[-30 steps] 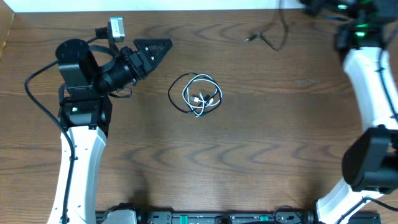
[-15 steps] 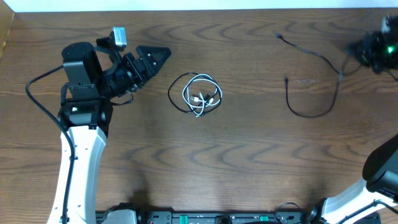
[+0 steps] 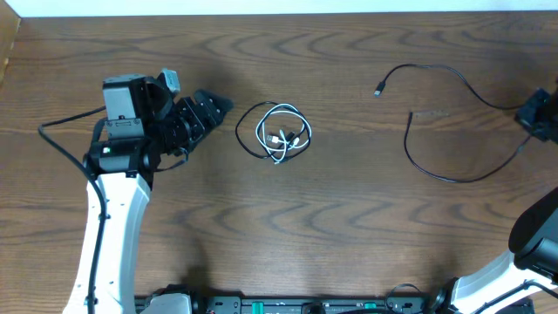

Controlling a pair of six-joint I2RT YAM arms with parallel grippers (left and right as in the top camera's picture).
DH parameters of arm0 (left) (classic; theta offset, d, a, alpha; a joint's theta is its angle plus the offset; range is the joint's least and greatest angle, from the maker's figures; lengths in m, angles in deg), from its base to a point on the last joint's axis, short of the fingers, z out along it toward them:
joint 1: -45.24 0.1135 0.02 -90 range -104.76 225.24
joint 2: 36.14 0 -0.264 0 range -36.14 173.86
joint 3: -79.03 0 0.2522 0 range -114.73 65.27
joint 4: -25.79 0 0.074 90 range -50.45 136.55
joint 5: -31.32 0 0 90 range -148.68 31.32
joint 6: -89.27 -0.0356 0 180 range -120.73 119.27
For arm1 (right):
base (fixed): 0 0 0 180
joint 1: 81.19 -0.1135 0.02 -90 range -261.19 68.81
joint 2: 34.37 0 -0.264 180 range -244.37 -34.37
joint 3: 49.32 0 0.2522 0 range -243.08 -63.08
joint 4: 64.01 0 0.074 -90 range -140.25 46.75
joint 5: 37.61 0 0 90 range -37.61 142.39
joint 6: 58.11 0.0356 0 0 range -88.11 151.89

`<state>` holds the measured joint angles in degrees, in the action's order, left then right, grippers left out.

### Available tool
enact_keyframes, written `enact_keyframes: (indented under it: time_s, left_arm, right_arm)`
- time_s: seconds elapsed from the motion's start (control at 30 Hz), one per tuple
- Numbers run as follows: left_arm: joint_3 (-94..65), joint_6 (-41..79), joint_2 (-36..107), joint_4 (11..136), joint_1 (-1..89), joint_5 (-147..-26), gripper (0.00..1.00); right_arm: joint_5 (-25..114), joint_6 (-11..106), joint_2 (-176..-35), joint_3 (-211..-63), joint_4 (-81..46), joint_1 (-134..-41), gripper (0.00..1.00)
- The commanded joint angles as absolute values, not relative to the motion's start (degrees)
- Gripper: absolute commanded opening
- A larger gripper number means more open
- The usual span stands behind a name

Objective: Untangle cables

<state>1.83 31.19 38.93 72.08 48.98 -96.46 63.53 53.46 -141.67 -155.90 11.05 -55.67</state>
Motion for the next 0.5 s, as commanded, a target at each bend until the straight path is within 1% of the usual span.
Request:
enact_keyframes:
  time_s: [0.0,0.03,0.07,0.1,0.27,0.33,0.37,0.4,0.47]
  left_arm:
    - [1.3,26.4,40.4,73.9,48.0,-91.4,0.8]
    - [1.3,26.4,41.0,74.1,47.6,-89.9,0.8]
    - [1.3,26.4,41.4,74.1,47.2,-89.2,0.8]
    - [1.3,26.4,41.8,74.0,46.8,-89.0,0.79]
    - [1.3,23.3,43.6,74.0,44.9,-88.8,0.7]
    - [1.3,22.8,44.6,74.0,44.1,-86.8,0.68]
    - [1.3,22.8,45.2,74.0,43.7,-85.6,0.67]
    - [1.3,22.8,45.8,74.0,43.2,-84.2,0.64]
    - [1.3,22.8,46.9,73.8,42.3,-81.9,0.39]
  right_arm:
    - [70.3,56.5,-140.6,-153.9,10.9,-55.5,0.4]
    - [70.3,56.4,-140.6,-153.2,10.9,-55.5,0.79]
    - [70.3,55.8,-140.6,-153.0,10.9,-55.5,0.93]
    - [70.3,54.4,-140.6,-152.9,10.9,-55.5,0.99]
    - [69.4,52.0,-140.5,-154.6,11.9,-55.7,0.99]
    - [64.4,51.6,-140.5,-156.4,12.3,-56.1,0.99]
    - [60.5,50.9,-140.5,-157.1,12.3,-56.3,0.99]
    - [54.4,49.4,-140.5,-157.6,12.1,-56.7,0.98]
    - [44.0,45.7,-140.5,-157.7,11.2,-57.3,0.86]
